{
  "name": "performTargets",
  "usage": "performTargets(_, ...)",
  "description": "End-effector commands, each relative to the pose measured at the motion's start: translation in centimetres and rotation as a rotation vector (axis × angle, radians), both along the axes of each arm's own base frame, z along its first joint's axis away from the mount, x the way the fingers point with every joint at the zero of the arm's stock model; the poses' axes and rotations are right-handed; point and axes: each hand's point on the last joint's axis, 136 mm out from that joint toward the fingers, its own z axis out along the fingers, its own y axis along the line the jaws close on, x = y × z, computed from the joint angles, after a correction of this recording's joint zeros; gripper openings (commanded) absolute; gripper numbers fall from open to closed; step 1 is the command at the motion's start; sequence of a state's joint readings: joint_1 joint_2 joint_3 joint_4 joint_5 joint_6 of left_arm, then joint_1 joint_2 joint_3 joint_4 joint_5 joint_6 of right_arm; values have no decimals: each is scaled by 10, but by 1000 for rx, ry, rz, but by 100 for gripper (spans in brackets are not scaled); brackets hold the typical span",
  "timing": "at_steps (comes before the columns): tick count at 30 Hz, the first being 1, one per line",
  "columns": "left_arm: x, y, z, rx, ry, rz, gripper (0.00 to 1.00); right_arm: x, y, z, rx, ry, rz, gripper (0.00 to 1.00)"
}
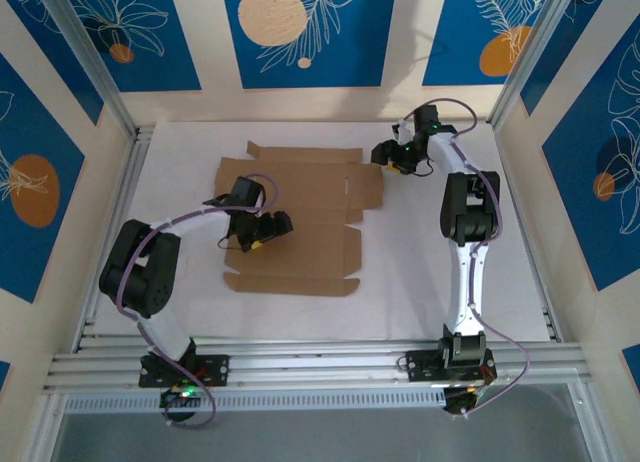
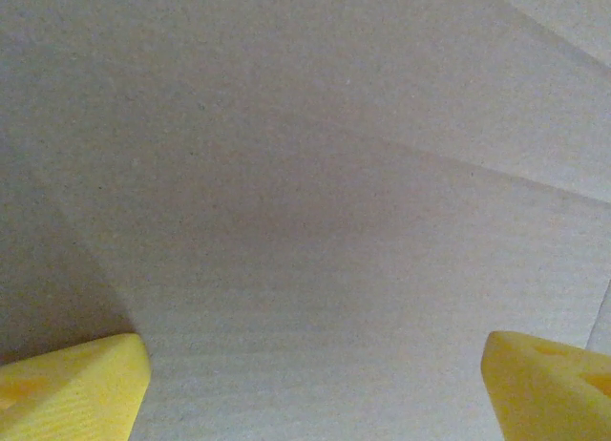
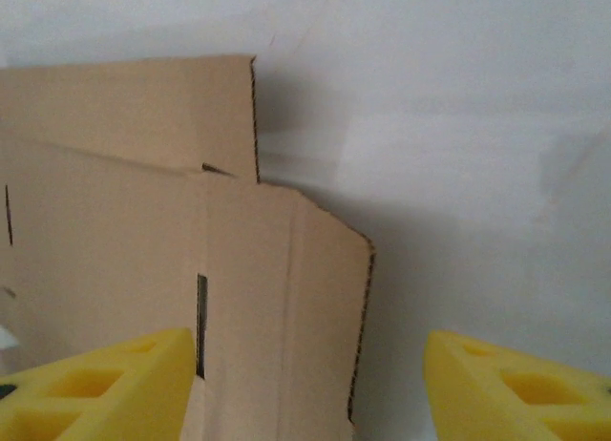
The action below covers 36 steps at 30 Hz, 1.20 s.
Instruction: Fold the paper box
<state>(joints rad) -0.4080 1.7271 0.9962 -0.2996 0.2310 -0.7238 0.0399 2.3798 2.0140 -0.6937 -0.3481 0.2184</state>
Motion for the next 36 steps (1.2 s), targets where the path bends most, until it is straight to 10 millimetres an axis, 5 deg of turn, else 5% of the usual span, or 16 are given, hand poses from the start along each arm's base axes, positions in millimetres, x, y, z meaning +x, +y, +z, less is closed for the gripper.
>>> performTargets(1,-6,11,-15,60,56,3,91,-11,20,-2,102,48,71,59)
performTargets(4,-6,13,-16,65,58,6,91,-15,23,-6,128,65,79,52)
performTargets(11,-4,17,-16,61,59,19,91,-20,23,-6,147,71,83,13)
performTargets(17,2,18,-5,31,42,39,91,-19,14,8,97,-8,71,1)
performTargets(21,8,19,10,-23,25,68,92,-16,7,40,84,-165,16,0)
performTargets(24,20,12,36,-115,4,81,93,-19,5,66,84,-317,-16,0)
performTargets(30,54,-6,118,-287,-80,112,95,-38,11,112,27,-651,-3,0)
performTargets(36,100,-17,190,-552,-132,274,96,-62,24,136,-25,-841,30,0)
